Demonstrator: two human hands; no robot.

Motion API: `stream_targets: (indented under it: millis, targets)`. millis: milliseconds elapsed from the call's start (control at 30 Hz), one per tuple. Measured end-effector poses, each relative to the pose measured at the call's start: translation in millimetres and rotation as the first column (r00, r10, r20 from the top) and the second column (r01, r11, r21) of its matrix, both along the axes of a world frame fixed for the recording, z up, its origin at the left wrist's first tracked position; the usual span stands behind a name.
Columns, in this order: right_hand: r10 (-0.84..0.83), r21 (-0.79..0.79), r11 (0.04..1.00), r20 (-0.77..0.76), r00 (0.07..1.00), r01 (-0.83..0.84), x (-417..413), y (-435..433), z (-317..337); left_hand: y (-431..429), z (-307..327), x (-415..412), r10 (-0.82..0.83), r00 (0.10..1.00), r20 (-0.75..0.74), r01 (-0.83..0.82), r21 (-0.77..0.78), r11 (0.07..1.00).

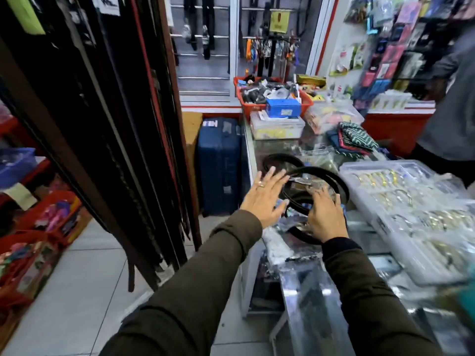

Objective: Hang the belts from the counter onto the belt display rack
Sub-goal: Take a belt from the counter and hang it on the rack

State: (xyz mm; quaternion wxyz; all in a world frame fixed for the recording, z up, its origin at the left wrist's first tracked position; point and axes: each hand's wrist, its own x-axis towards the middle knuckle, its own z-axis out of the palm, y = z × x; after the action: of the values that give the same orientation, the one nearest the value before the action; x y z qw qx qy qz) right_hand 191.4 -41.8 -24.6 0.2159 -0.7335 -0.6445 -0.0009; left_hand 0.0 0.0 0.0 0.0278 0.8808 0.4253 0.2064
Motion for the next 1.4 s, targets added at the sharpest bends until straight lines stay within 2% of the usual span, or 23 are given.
stream_targets:
  millis: [100,167,233,300,500,733,867,1033,1200,1300,1333,1400]
  targets:
    - [0.052,-0.203,0.979,0.156,0.986,-0.020,17.9,0.4,-3.8,-2.7,-2.7,23.5,-0.138,0.979,-0.147,0.118,-0.141,0.983]
    - [0.100,-0.296,0.954,0.158,0.982,-0.049,23.9,0.2,-2.2,-4.5,-3.7,39.0,-0.176,0.962,-0.210,0.123,-0.241,0.963]
    - [0.133,-0.314,0.946,0.164,0.977,-0.076,26.3,0.3,-1.8,-2.9,-6.9,49.1,-0.183,0.938,-0.293,0.097,-0.286,0.953]
    - [0.133,-0.290,0.953,0.149,0.980,-0.085,29.1,1.8,-2.1,0.3,-10.2,54.4,-0.175,0.915,-0.364,0.077,-0.269,0.960]
    - [0.063,-0.266,0.964,0.128,0.990,-0.027,28.9,-0.6,-5.8,2.4,-16.3,67.0,-0.080,0.901,-0.426,0.012,-0.160,0.987]
    - [0.002,-0.152,0.988,0.189,0.982,0.027,26.0,-6.6,0.2,1.5,-22.6,70.8,0.021,0.935,-0.354,-0.045,-0.059,0.997]
    - [-0.004,-0.088,0.996,0.196,0.981,0.022,22.6,-8.9,11.8,1.6,-22.4,63.4,0.019,0.964,-0.264,-0.014,0.024,1.000]
    - [0.032,0.058,0.997,0.215,0.976,-0.046,6.9,-0.7,33.1,4.2,-7.7,28.9,0.001,0.993,-0.115,0.027,0.246,0.969]
    - [0.189,0.098,0.971,0.255,0.948,-0.219,-39.6,8.6,63.5,-1.2,3.1,-36.4,0.032,0.992,0.123,-0.072,0.338,0.938]
    - [0.303,0.047,0.947,0.199,0.932,-0.318,-74.9,17.1,74.6,-11.1,13.5,-79.4,0.098,0.923,0.372,-0.212,0.278,0.937]
    - [0.341,0.027,0.937,0.151,0.928,-0.349,-87.0,20.5,77.5,-15.6,15.4,-93.5,0.150,0.869,0.471,-0.274,0.206,0.939]
    - [0.420,-0.005,0.908,0.012,0.908,-0.420,-112.5,25.1,84.0,-25.9,17.0,-117.4,0.270,0.679,0.682,-0.352,-0.020,0.936]
